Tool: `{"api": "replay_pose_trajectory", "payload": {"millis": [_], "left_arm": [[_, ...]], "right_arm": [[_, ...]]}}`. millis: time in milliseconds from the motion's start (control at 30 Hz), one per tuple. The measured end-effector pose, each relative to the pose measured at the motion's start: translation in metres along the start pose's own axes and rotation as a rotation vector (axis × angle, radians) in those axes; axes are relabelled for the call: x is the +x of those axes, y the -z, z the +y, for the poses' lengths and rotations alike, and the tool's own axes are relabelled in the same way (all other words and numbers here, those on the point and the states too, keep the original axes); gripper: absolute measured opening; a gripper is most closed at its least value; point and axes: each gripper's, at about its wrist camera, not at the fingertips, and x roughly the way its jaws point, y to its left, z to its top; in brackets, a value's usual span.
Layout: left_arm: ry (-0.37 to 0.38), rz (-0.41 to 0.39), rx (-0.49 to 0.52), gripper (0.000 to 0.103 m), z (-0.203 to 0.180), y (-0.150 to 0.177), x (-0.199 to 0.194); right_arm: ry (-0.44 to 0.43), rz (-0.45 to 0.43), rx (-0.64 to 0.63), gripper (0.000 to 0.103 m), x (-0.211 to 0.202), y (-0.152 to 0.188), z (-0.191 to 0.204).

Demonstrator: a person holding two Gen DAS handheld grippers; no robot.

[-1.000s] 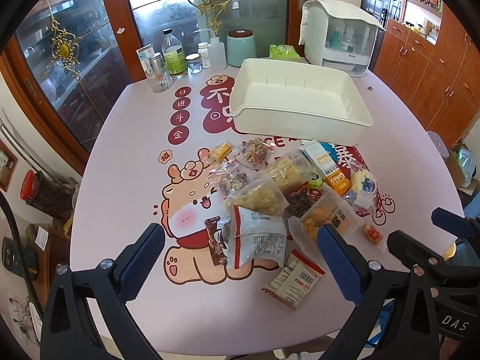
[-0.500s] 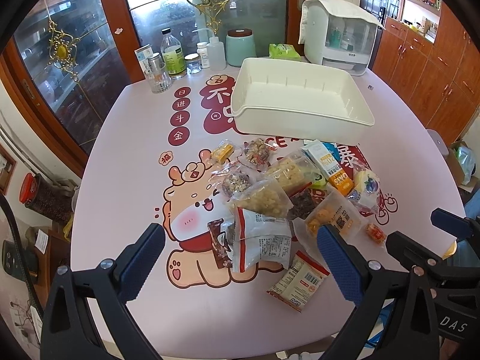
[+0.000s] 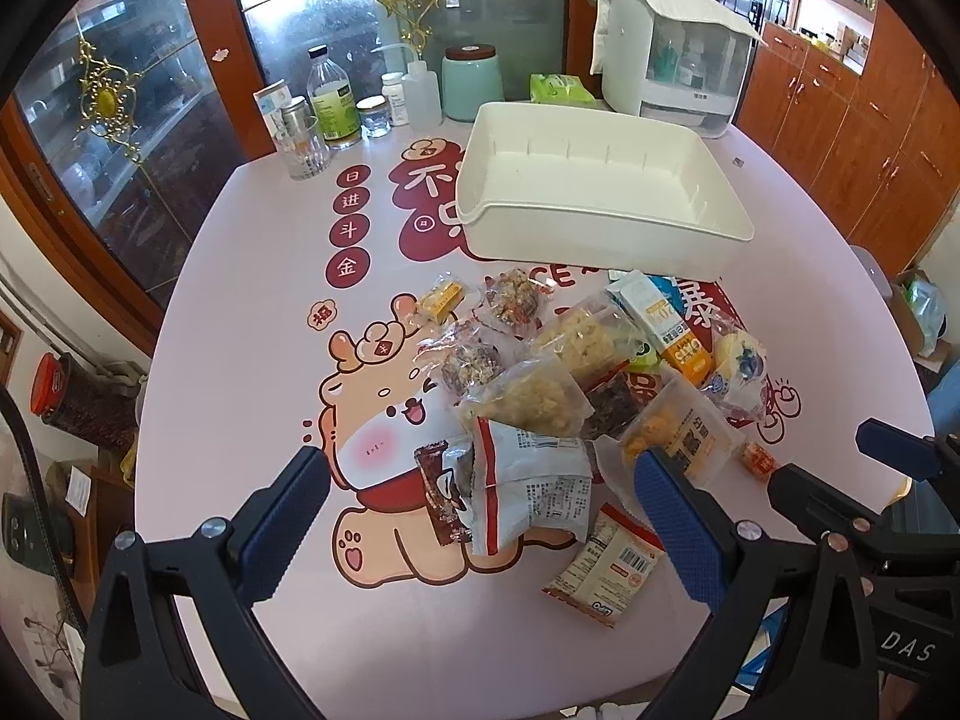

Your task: Organize snacks

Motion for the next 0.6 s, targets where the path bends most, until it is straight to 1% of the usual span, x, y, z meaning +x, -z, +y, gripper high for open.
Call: {"api": "replay_pose_trajectory", "payload": {"millis": [200,333,400,500,600], "left_arm": [[0.017,0.029,0.005,0.101,0.007,-0.006,0.013],[0.028,0.049,-0.042,0.101,0.028,-0.010,0.025],[0.020,0.061,-0.048,0.101,0.040,-0.010,0.032],[0.010,0.074,-0.036,0.101,0.051,-0.009,0.043],[0.033,0.091,-0.001,0.101,0.054,-0.007,0.055]], "right_arm": [[-0.022,0.037,0.039,0.085,0.012,-0.002,-0.003],[-0.048,0.073,0.104,0.085,0.024,-0.004,-0.013],[-0.046,0.084,0.134,0.085,0.030,-0.006,-0.017],[-0.043,0.100,0.181,0.085,0.039,-0.009,-0.024],[-0.073,0.142,0.258,0.085,0.056,-0.011,-0.034]]}}
